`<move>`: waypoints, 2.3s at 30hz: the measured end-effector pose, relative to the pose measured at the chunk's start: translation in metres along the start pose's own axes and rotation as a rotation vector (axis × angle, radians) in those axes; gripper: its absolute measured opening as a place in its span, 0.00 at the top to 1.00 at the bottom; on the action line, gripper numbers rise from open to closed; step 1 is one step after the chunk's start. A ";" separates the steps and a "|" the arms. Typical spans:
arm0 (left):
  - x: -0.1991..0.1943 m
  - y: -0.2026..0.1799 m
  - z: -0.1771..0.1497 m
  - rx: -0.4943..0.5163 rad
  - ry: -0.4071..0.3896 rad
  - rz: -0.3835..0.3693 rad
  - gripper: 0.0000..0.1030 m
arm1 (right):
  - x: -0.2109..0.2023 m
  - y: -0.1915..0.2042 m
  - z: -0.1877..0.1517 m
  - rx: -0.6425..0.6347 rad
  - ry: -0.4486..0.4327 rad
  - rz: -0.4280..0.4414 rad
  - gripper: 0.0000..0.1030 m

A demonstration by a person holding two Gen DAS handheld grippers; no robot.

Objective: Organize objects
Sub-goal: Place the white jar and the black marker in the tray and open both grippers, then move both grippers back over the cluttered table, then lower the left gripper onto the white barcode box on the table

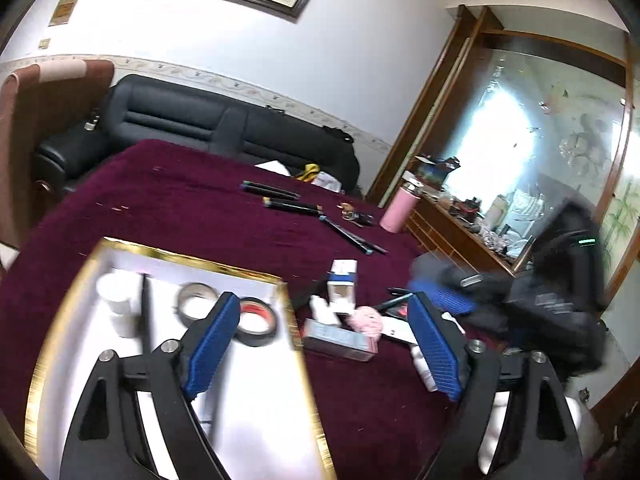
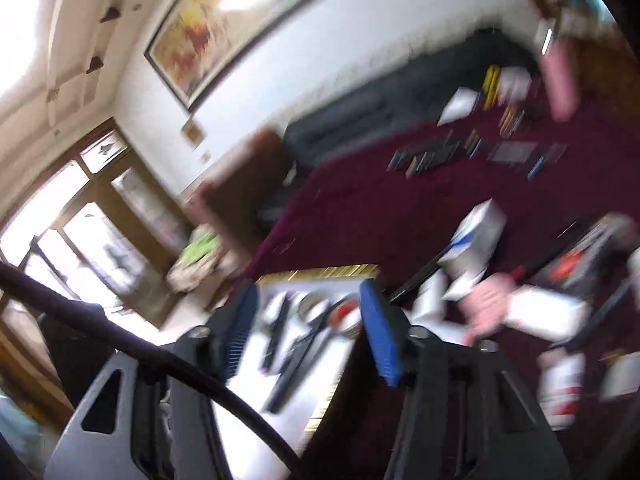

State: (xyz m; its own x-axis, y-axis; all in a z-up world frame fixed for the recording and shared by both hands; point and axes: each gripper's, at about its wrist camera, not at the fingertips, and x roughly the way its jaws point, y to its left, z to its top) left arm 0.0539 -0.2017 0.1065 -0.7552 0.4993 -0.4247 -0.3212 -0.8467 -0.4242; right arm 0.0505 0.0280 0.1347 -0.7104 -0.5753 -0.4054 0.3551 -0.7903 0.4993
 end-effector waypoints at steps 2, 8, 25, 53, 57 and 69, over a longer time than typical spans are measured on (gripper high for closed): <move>0.021 -0.004 -0.006 0.006 0.016 0.013 0.21 | -0.034 0.006 -0.006 -0.072 -0.129 -0.109 0.12; 0.053 0.008 -0.018 -0.078 0.086 0.089 0.21 | -0.080 -0.032 -0.018 0.034 -0.251 -0.105 0.00; 0.024 -0.076 -0.028 0.061 0.073 -0.043 0.21 | -0.132 -0.091 -0.036 0.121 -0.402 -0.161 0.00; 0.117 -0.110 -0.123 0.014 0.442 -0.064 0.21 | -0.106 -0.225 -0.067 0.486 -0.177 0.055 0.00; 0.119 -0.112 -0.124 0.022 0.441 -0.058 0.20 | -0.103 -0.220 -0.067 0.462 -0.153 0.037 0.00; 0.122 -0.115 -0.124 0.055 0.492 -0.148 0.02 | -0.101 -0.214 -0.066 0.418 -0.135 -0.009 0.00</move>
State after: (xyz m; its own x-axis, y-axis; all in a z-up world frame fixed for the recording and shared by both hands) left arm 0.0698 -0.0205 0.0045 -0.3453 0.6308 -0.6949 -0.4443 -0.7621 -0.4710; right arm 0.0865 0.2419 0.0185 -0.7951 -0.5143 -0.3213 0.0918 -0.6258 0.7746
